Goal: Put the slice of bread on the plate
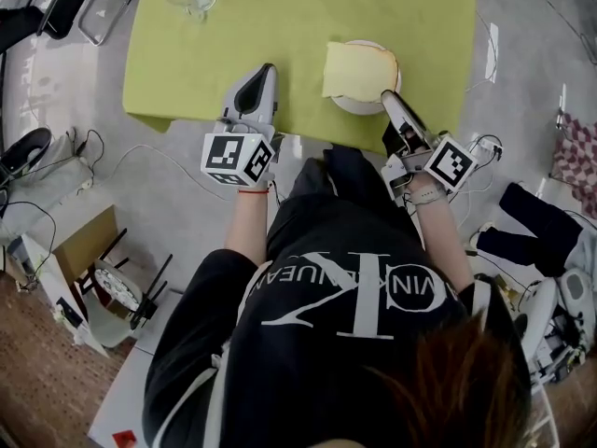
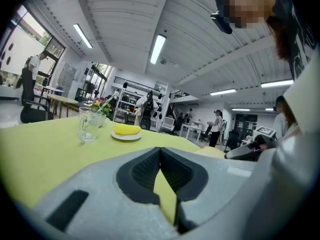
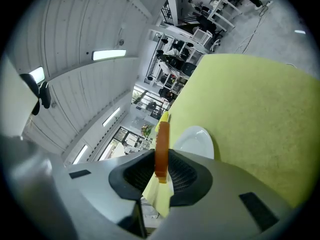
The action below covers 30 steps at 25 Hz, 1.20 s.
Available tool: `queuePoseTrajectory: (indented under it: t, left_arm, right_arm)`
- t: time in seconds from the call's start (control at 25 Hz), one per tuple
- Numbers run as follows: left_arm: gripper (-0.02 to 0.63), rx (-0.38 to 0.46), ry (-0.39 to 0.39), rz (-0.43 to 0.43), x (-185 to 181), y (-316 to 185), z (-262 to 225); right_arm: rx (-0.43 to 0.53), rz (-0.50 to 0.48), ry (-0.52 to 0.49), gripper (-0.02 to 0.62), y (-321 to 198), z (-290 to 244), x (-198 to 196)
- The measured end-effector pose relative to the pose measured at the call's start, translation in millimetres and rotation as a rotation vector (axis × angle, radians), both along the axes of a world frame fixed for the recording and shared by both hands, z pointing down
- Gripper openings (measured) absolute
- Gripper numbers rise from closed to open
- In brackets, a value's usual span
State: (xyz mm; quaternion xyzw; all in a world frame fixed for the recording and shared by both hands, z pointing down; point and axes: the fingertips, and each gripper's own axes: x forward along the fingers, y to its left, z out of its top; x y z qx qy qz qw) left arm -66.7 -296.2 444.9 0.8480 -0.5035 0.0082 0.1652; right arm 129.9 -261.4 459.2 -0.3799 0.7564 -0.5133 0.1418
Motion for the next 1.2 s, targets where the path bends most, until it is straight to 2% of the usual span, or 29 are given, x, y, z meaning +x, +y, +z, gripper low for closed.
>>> queuePoseTrajectory:
  t: [0.32, 0.52, 0.88, 1.2]
  left_arm:
    - [0.003, 0.003, 0.009, 0.009, 10, -5, -4]
    - [0.003, 0.004, 0.002, 0.006, 5, -3, -5]
    - [0.003, 0.003, 0.008, -0.008, 2, 2, 0]
    - [0.003, 0.014, 0.014, -0.018, 0, 7, -5]
  right_arm:
    - [-0.027, -0.020, 0.061, 0.080, -2, 3, 7]
    - [-0.078, -0.016, 0.228, 0.095, 6, 20, 13]
    - [-0.110, -0.051, 0.422, 0.133, 7, 40, 20]
    - [-0.079, -0.095, 0.505, 0.172, 13, 39, 19]
